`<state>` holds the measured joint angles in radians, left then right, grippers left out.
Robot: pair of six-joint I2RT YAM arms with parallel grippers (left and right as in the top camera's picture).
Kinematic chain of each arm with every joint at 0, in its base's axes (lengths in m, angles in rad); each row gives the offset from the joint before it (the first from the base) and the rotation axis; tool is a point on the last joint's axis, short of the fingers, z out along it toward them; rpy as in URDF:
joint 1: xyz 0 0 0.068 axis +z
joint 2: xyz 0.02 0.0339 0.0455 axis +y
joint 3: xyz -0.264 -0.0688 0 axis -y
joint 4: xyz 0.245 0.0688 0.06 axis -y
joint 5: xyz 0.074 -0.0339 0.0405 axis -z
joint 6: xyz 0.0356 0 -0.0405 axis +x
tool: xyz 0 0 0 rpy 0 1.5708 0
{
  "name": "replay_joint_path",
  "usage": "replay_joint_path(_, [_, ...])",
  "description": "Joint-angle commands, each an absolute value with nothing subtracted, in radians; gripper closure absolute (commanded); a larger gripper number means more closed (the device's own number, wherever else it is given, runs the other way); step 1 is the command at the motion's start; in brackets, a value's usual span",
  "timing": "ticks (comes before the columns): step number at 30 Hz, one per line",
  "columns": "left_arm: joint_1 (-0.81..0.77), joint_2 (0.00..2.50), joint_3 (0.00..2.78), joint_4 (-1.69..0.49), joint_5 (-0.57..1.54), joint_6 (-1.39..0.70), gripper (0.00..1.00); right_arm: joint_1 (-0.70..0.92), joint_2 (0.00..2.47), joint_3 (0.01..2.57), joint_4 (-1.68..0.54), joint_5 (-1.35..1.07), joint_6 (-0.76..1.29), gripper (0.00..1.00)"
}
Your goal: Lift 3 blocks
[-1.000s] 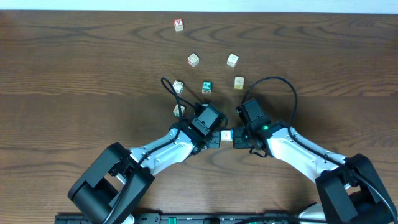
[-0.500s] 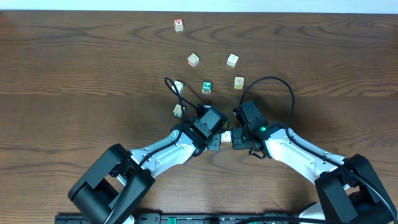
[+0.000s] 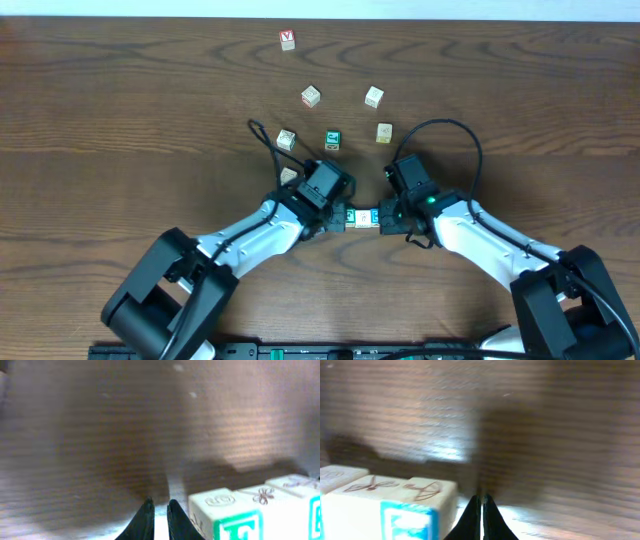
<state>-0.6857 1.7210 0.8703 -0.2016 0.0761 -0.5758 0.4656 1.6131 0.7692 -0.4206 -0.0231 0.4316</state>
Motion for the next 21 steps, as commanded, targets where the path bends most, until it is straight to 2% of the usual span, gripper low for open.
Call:
replay_joint_path(1, [-0.662, 1.691, 0.899, -0.207, 0.081, -0.569, 0.88, 0.437, 1.621, 0.786, -0.431, -0.023, 0.402, 0.95])
replay_joint_path(6, [-0.643, 1.691, 0.899, -0.219, 0.079, -0.527, 0.87, 0.411, 1.621, 0.789, -0.414, 0.03, 0.403, 0.84])
replay_joint_path(12, [-0.577, 1.66, 0.924, -0.219, 0.003, -0.491, 0.87, 0.381, 1.621, 0.828, -0.304, 0.083, 0.365, 0.78])
replay_joint_path(16, [-0.516, 1.561, 0.937, -0.231, 0.003, -0.443, 0.86, 0.369, 1.621, 0.875, -0.235, 0.146, 0.284, 0.59])
replay_joint_path(18, [-0.49, 1.486, 0.937, -0.237, 0.003, -0.401, 0.83, 0.367, 1.621, 0.886, -0.188, 0.181, 0.265, 0.47])
replay_joint_path(19, [-0.479, 1.447, 0.937, -0.244, 0.003, -0.376, 0.78, 0.367, 1.621, 0.888, -0.152, 0.202, 0.25, 0.4])
replay_joint_path(21, [-0.462, 1.366, 0.937, -0.257, 0.002, -0.324, 0.75, 0.367, 1.621, 0.888, -0.1, 0.238, 0.237, 0.29])
